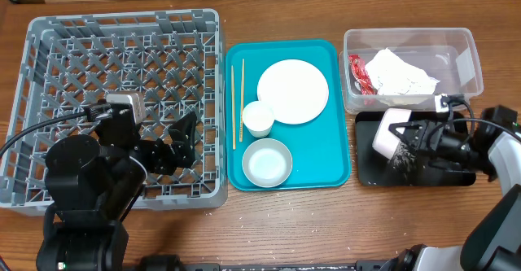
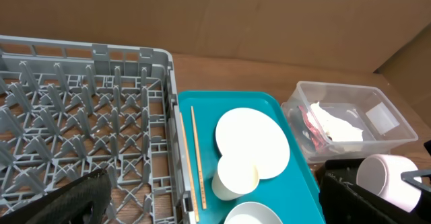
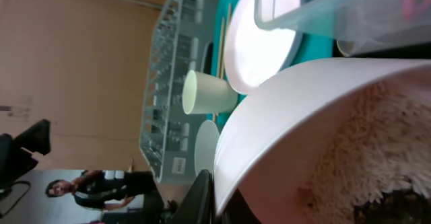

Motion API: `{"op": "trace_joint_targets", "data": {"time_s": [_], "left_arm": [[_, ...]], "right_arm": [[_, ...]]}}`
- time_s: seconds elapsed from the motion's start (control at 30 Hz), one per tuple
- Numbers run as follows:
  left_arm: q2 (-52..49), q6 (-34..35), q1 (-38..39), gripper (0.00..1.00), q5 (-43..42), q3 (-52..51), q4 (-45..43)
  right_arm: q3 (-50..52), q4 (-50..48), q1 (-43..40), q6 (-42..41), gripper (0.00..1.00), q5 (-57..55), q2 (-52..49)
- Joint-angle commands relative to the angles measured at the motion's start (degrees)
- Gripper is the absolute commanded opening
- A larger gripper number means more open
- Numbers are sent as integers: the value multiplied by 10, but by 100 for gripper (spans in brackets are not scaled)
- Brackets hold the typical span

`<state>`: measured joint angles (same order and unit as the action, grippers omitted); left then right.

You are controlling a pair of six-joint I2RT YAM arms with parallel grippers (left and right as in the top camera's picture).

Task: Sort waste into correct bins and load items into the dishwasher
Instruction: 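Move the rice bowl over the black tray, then tilt the bowl to pour rice onto the black tray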

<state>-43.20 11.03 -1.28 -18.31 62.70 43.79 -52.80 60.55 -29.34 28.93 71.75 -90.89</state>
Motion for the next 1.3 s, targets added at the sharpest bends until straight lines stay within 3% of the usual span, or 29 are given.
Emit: {"op": "trace_joint_targets", "data": {"time_s": [0.0, 0.33, 0.57, 1.27], "left_arm": [[1, 8, -6, 100, -8, 12, 0], [1, 8, -6, 100, -8, 12, 0], [1, 8, -6, 100, -8, 12, 0], [1, 8, -6, 100, -8, 12, 0]], "right_arm": [[8, 0, -22, 26, 4, 68, 17], [8, 6, -64, 9, 4, 165, 17], [8, 6, -64, 8, 4, 182, 17], [8, -42, -64, -107, 4, 181, 17]]}}
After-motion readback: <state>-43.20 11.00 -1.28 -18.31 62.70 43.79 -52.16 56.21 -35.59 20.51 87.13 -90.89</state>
